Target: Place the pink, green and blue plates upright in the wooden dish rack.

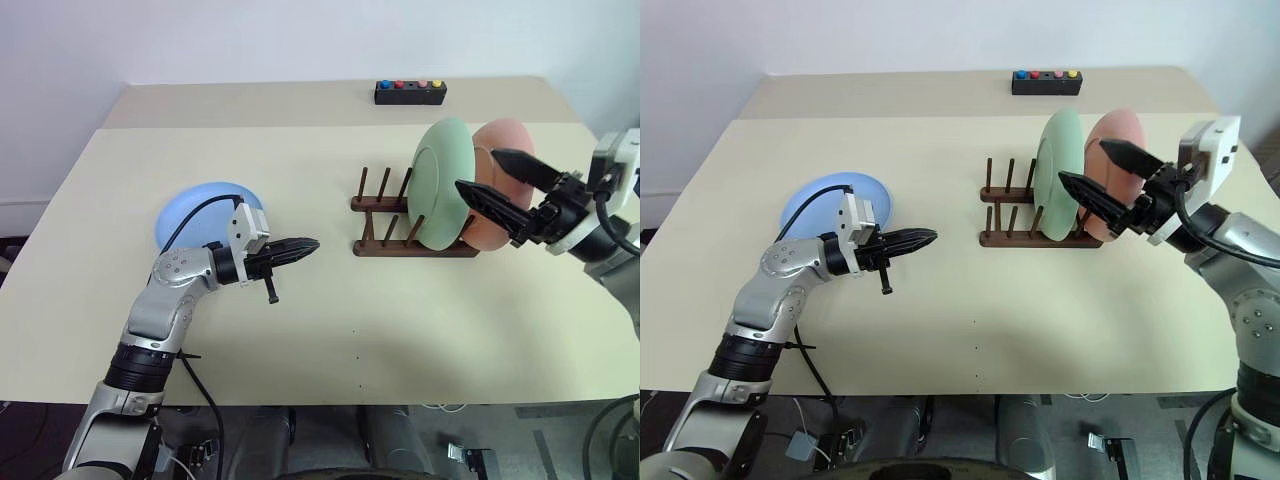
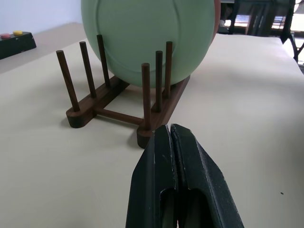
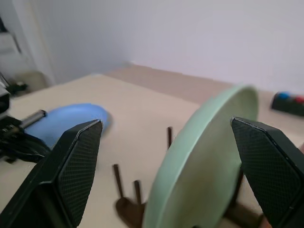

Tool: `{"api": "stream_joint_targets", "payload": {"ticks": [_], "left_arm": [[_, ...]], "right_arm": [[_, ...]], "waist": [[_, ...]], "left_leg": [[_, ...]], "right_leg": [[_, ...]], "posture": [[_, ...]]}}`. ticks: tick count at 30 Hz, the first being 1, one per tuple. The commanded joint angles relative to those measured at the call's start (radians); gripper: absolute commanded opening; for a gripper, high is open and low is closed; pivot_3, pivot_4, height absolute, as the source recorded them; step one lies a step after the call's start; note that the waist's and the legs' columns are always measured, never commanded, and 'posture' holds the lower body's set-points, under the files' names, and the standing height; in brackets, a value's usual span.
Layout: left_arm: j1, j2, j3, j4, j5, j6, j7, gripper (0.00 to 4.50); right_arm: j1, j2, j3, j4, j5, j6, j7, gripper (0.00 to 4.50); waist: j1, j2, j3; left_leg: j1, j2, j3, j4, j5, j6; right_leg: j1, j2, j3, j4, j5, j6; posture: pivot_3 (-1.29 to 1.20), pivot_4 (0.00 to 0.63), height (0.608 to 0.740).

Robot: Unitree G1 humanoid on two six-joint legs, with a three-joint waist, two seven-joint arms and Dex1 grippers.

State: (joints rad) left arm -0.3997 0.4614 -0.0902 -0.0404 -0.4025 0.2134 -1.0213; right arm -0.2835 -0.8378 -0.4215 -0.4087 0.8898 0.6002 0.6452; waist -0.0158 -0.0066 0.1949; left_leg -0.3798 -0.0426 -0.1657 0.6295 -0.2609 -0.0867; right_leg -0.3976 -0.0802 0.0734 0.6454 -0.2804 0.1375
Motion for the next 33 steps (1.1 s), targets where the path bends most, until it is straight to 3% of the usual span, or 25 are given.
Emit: {"api": "stream_joint_targets", "payload": {"ticks": [1,5,8,14,16,25,29,33], "left_arm": [[-0.005,0.011,0.023,-0.020,-0.001,-0.007,0.008,0.00],[-0.021,0.029,0.059,0.008,-0.004,-0.002,0.030,0.00],[-0.044,0.062,0.123,0.045,-0.027,0.041,0.059,0.78],[-0.151,0.154,0.205,0.224,0.128,0.028,0.274,3.72],[-0.183,0.190,0.211,0.271,0.167,0.058,0.324,4.43],[-0.368,0.298,0.174,0.392,0.248,0.444,0.419,4.43],[-0.438,0.359,0.071,0.499,0.351,0.561,0.421,4.43],[-0.504,0.334,0.047,0.642,0.358,0.663,0.408,4.43]], "right_arm": [[-0.049,-0.048,-0.029,-0.086,0.009,-0.018,0.024,4.39],[-0.073,-0.076,-0.027,-0.137,0.061,0.010,0.050,4.39],[-0.047,-0.092,-0.020,-0.185,0.122,0.039,0.091,4.50],[0.017,-0.123,0.010,-0.243,0.100,0.046,0.153,4.50],[0.035,-0.133,0.027,-0.249,0.065,0.033,0.171,4.50],[0.067,-0.167,0.097,-0.259,-0.088,-0.057,0.267,4.50],[0.060,-0.158,0.105,-0.259,-0.102,-0.068,0.268,4.50],[0.045,-0.155,0.106,-0.265,-0.103,-0.075,0.264,4.50]], "waist": [[0.000,0.000,0.000],[0.000,-0.001,0.000],[0.002,-0.001,0.001],[0.002,-0.002,0.001],[0.002,-0.002,0.001],[-0.001,-0.004,0.002],[-0.005,-0.005,0.003],[-0.004,-0.005,0.003]], "left_leg": [[0.000,0.000,0.000,0.000,0.000,0.000],[-0.001,0.000,0.000,0.000,0.000,0.000],[-0.001,0.000,0.000,0.000,0.000,0.000],[-0.002,0.000,-0.001,0.001,0.000,0.000],[-0.002,0.000,-0.001,0.001,0.000,0.000],[-0.009,0.000,-0.002,0.001,0.000,0.000],[-0.010,0.000,-0.002,0.001,0.000,0.000],[-0.010,-0.001,-0.002,0.001,0.000,0.000]], "right_leg": [[0.000,0.000,0.000,0.000,0.000,0.000],[-0.001,0.000,0.000,0.000,0.000,0.000],[-0.001,0.000,-0.001,0.000,0.000,0.000],[-0.001,0.000,-0.001,0.000,0.000,0.000],[-0.001,0.000,-0.001,-0.001,0.000,0.000],[-0.008,0.000,-0.003,0.001,0.000,0.000],[-0.010,0.000,-0.003,0.002,0.000,0.000],[-0.010,0.000,-0.003,0.002,0.000,0.000]], "posture": [[0.00,0.150,0.740],[0.00,0.150,0.740],[0.00,0.150,0.740],[0.00,0.150,0.740],[0.00,0.150,0.740],[0.00,0.150,0.740],[0.00,0.150,0.740],[0.00,0.150,0.740]]}}
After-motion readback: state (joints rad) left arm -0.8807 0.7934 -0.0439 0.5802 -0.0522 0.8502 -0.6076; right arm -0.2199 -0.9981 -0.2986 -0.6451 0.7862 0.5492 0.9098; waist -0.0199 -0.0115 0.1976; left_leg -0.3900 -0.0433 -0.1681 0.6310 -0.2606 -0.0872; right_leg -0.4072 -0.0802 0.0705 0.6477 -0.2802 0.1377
